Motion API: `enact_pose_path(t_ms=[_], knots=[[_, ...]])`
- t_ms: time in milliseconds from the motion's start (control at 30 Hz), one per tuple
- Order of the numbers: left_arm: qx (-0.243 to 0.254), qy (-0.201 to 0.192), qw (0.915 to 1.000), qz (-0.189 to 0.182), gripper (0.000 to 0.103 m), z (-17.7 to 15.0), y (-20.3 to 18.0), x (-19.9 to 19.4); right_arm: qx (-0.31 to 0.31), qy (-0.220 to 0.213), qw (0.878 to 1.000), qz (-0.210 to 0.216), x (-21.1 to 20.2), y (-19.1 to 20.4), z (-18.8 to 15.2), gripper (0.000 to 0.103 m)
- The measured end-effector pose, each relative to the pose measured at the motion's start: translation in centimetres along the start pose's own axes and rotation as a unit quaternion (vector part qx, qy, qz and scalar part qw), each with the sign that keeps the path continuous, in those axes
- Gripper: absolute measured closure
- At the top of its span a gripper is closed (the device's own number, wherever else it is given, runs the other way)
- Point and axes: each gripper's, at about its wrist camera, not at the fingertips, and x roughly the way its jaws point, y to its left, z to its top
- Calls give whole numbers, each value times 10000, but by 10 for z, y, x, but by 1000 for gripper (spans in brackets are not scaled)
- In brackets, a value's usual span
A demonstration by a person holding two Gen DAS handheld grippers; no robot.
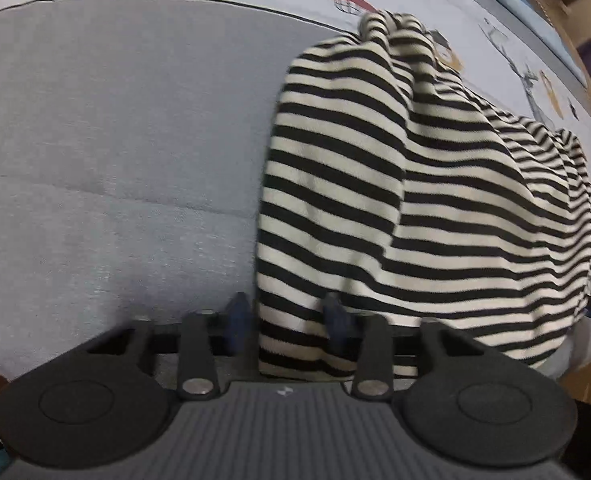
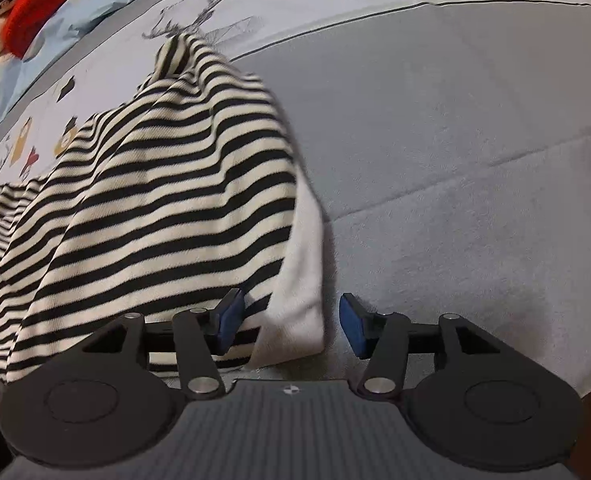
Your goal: Fold small clothes
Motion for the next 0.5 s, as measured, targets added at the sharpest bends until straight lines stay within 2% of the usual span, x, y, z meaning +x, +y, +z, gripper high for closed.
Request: enact_pose_path(t_ms=[33, 67, 100, 133, 167, 333, 367, 467, 500], knots=[[41, 17, 10000, -32, 82, -1, -2, 2, -48, 29, 10000, 32, 1, 2, -1, 55], [116, 25, 9999, -46, 86, -2, -4, 2, -126, 32, 9999, 74, 1, 4, -2, 61], [211, 17, 9998, -44, 96, -2, -6, 2, -176, 16, 9998, 95, 1, 6, -2, 64], [262, -19, 9997, -28, 100, -4, -7, 2, -225, -11, 9996, 149, 0, 7, -3, 75], [282, -93, 9996, -7, 100, -3, -6, -1, -237, -28, 9995, 229, -1, 8, -2, 85], [182, -975, 9949, 186, 100, -6, 6, -33, -40, -449, 9982, 385, -20, 1, 1, 92], [230, -959, 9949, 214, 100, -7, 5, -33, 34, -517, 9980, 354, -23, -1, 1, 92], [533, -256, 9977, 344, 98, -17, -3, -9, -143, -340, 9993, 28, -18, 2, -2, 92], [699, -99, 9960, 549, 91, -20, -6, -3, -263, -210, 9994, -63, -14, 5, -3, 92]])
